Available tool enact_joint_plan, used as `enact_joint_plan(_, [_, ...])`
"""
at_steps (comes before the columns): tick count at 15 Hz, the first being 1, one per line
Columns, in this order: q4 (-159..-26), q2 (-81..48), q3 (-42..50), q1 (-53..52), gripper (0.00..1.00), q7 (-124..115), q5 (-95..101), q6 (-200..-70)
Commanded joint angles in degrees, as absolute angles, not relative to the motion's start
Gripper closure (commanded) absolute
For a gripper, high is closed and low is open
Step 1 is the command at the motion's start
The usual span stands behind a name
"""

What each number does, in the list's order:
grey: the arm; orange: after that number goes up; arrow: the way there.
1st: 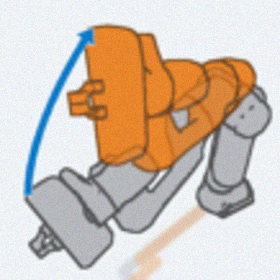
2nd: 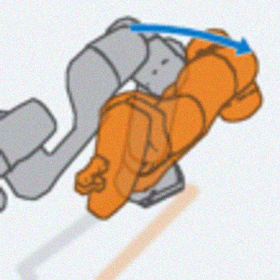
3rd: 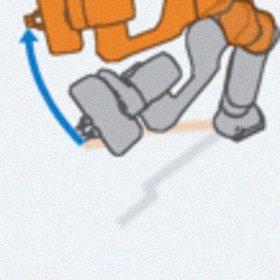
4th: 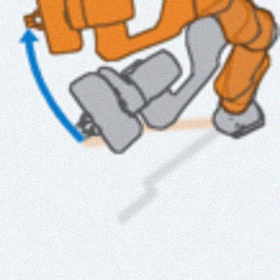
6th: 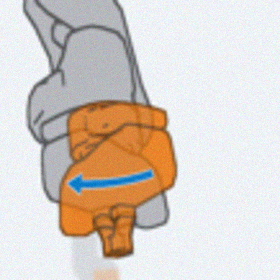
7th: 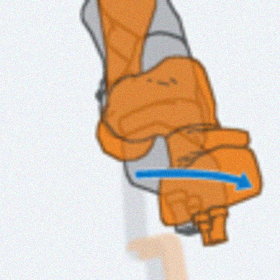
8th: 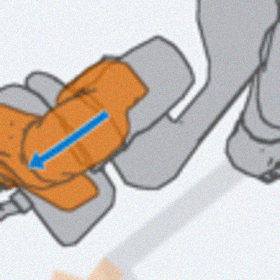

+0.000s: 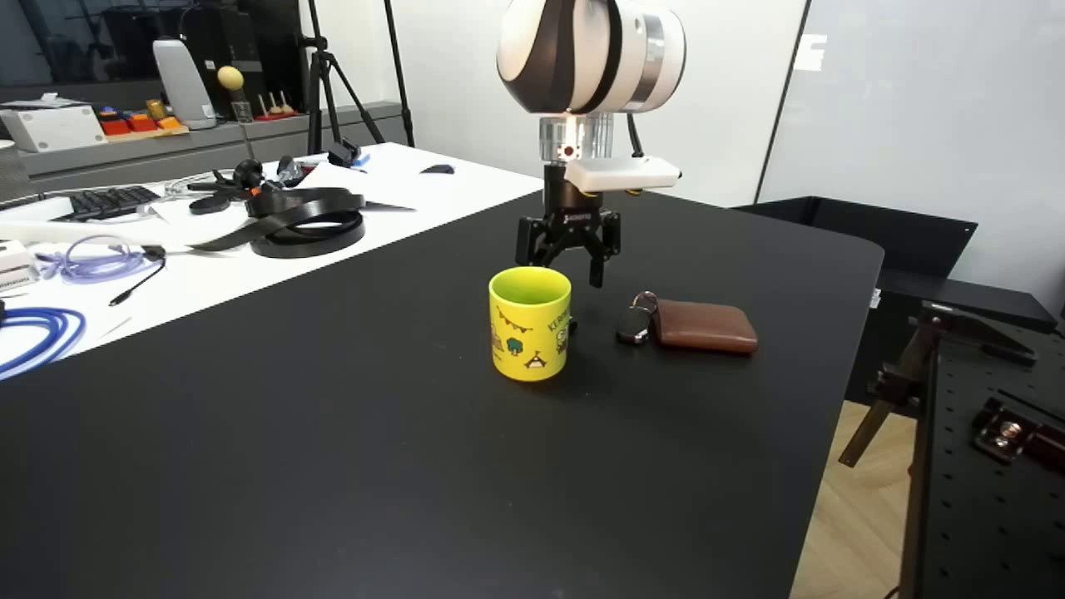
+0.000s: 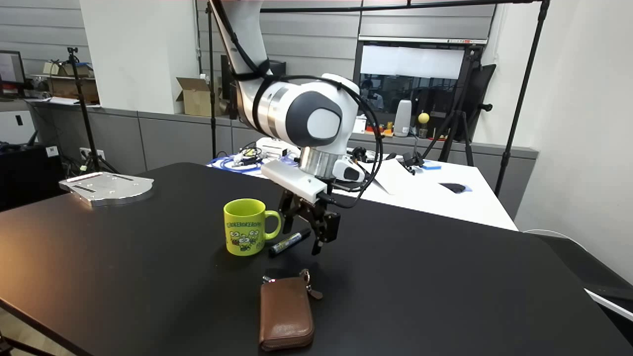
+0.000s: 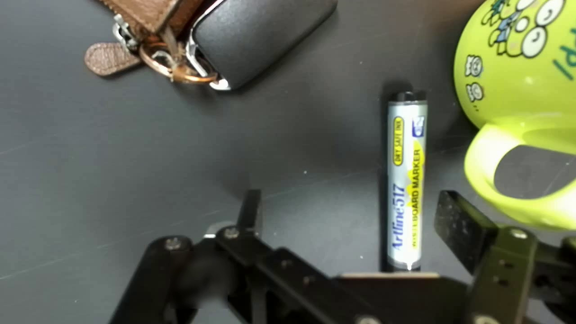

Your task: Put the marker inside the cup

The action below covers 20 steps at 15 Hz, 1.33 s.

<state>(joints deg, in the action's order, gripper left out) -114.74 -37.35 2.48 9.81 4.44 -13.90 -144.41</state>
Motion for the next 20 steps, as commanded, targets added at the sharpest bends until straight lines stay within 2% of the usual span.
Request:
enact_joint_plan(1, [-111.9, -38.8, 3.1, 8.9, 0.28, 1.6, -11.6, -141.6])
enact_joint_plan(2, [-111.7, -38.8, 3.3, 8.6, 0.29, 1.3, -11.2, -141.8])
enact_joint_plan(3, [-111.5, -38.8, 3.3, 8.6, 0.35, 1.4, -11.1, -141.5])
enact_joint_plan(5, [-111.2, -38.8, 3.4, 8.4, 0.51, 1.1, -10.4, -141.3])
enact_joint_plan(12, [-110.8, -39.3, 3.1, 8.2, 0.99, 1.0, -9.8, -140.9])
enact_joint_plan(14, [-110.6, -39.3, 3.1, 8.3, 0.95, 1.1, -9.9, -140.2])
enact_joint_plan(20, [-113.0, -34.0, 2.3, 7.9, 0.95, 1.6, -10.2, -138.3])
